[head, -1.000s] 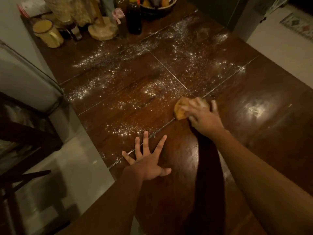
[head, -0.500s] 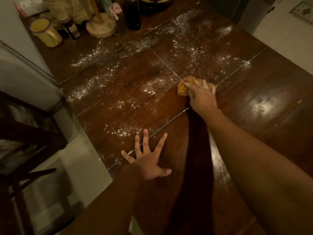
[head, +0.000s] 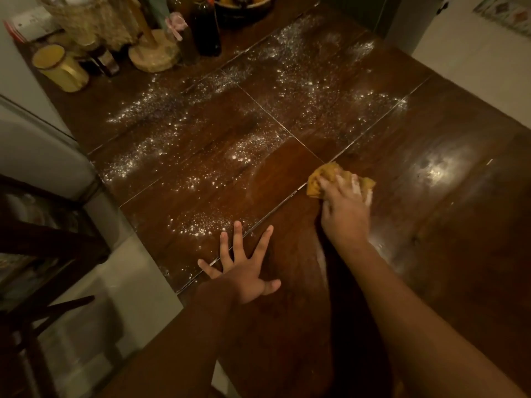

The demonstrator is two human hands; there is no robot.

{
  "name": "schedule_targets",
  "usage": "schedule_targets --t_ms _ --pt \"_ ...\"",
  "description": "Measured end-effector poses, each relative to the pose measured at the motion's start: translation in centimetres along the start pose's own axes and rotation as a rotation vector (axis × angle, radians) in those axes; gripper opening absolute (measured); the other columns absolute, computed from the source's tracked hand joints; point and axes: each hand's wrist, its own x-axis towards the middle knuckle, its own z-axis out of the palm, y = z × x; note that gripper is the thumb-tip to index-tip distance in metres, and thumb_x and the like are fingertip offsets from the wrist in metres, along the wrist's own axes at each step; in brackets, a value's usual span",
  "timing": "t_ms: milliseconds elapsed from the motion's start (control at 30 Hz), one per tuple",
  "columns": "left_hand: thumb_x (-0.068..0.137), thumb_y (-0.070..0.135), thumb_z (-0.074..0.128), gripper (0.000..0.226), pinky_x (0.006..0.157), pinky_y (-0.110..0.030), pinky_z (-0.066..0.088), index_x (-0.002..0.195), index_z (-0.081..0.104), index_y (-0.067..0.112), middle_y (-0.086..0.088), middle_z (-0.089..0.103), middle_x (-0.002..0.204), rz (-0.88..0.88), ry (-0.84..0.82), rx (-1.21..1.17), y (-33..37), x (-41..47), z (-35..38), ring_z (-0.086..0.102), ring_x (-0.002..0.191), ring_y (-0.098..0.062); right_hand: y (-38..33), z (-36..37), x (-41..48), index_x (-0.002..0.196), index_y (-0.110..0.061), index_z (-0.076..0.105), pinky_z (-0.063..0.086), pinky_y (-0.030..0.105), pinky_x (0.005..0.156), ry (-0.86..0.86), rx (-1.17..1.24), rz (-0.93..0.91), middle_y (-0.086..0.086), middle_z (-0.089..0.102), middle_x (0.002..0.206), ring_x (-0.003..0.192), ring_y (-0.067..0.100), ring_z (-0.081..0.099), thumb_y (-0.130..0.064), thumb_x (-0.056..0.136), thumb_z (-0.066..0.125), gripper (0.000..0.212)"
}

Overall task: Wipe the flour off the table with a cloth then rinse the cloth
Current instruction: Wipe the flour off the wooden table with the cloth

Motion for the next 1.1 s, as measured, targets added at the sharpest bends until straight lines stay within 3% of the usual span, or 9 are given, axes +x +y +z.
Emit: schedule_targets --t_ms 167,333,400,500,567,767,933,1000,1100 --pt "0.076 0.067 0.061 0.103 0.091 -0.081 -0.009 0.119 -0.032 0.071 0.011 -0.061 0.129 -0.030 0.014 0.058 -0.1 0.4 0.3 -0.048 0.127 -0.030 1.7 -0.4 -2.0 0.144 -0.053 0.040 0.008 0.054 0.119 -0.249 -0.092 -0.612 -0.015 0.030 0.160 0.151 0.017 0.020 -0.034 0.099 0.049 0.050" --pt "0.073 0.070 0.062 0.106 0.091 -0.081 -0.008 0.120 -0.034 0.070 0.010 -0.061 0.130 -0.023 0.007 0.051 -0.2 0.5 0.3 -0.048 0.127 -0.030 3.2 -1.0 -3.6 0.149 -0.048 0.033 0.003 0.057 0.121 -0.089 -0.047 -0.030 -0.008 0.022 0.165 0.154 0.024 0.010 -0.036 0.102 0.042 0.050" --pt "0.071 0.071 0.062 0.107 0.092 -0.081 -0.007 0.120 -0.033 0.070 0.010 -0.061 0.130 -0.034 0.020 0.058 -0.2 0.4 0.4 -0.047 0.128 -0.031 1.1 -0.1 -4.9 0.157 -0.040 0.018 0.004 0.060 0.122 -0.096 -0.051 -0.056 -0.001 0.009 0.168 0.154 0.030 0.001 -0.041 0.103 0.032 0.055" --pt "0.071 0.072 0.062 0.108 0.093 -0.081 -0.005 0.120 -0.034 0.070 0.011 -0.061 0.130 -0.046 0.049 0.071 -0.1 0.5 0.4 -0.045 0.130 -0.031 0.7 -0.2 -6.4 0.159 -0.035 -0.004 0.001 0.054 0.124 -0.234 -0.005 -0.427 -0.003 -0.010 0.168 0.154 0.025 -0.014 -0.039 0.105 0.032 0.065" --pt "0.070 0.072 0.062 0.109 0.093 -0.081 -0.004 0.119 -0.035 0.070 0.011 -0.061 0.130 -0.055 0.060 0.075 0.0 0.7 0.4 -0.044 0.131 -0.031 1.7 -0.5 -6.5 0.158 -0.038 0.010 -0.001 0.049 0.124 -0.207 0.133 -0.508 -0.006 -0.001 0.168 0.155 0.022 -0.007 -0.026 0.100 0.046 0.069" --pt "0.068 0.074 0.062 0.111 0.095 -0.081 0.000 0.121 -0.035 0.068 0.008 -0.056 0.136 -0.107 0.095 0.084 0.2 1.0 0.8 -0.040 0.134 -0.034 0.7 0.3 -6.7 0.131 -0.029 0.056 0.025 0.049 0.115 0.087 0.031 0.093 -0.001 0.049 0.147 0.145 0.023 0.032 -0.059 0.086 0.057 0.054" --pt "0.060 0.081 0.062 0.116 0.095 -0.081 -0.003 0.121 -0.036 0.067 0.010 -0.056 0.135 -0.087 0.149 0.077 0.0 1.0 1.3 -0.038 0.135 -0.034 0.9 0.3 -6.2 0.129 -0.033 0.059 0.024 0.048 0.115 0.020 -0.004 -0.074 -0.014 0.056 0.139 0.142 0.015 0.035 -0.057 0.098 0.043 0.042" --pt "0.060 0.080 0.062 0.114 0.100 -0.076 -0.004 0.136 -0.020 0.061 0.008 -0.036 0.151 -0.067 0.330 -0.031 0.7 0.7 1.9 -0.023 0.142 -0.032 0.8 0.2 -6.2 0.137 -0.036 0.055 0.020 0.051 0.117 -0.026 0.024 -0.132 -0.019 0.051 0.146 0.148 0.014 0.028 -0.054 0.102 0.034 0.045" --pt "0.079 0.060 0.054 0.076 0.113 -0.061 0.006 0.145 0.019 0.043 0.000 0.015 0.156 0.072 0.768 -0.168 3.8 0.9 1.8 0.013 0.143 -0.025 1.0 0.0 -6.0 0.148 -0.040 0.042 0.014 0.053 0.119 -0.095 0.057 -0.178 -0.023 0.041 0.153 0.151 0.013 0.019 -0.048 0.101 0.024 0.051"
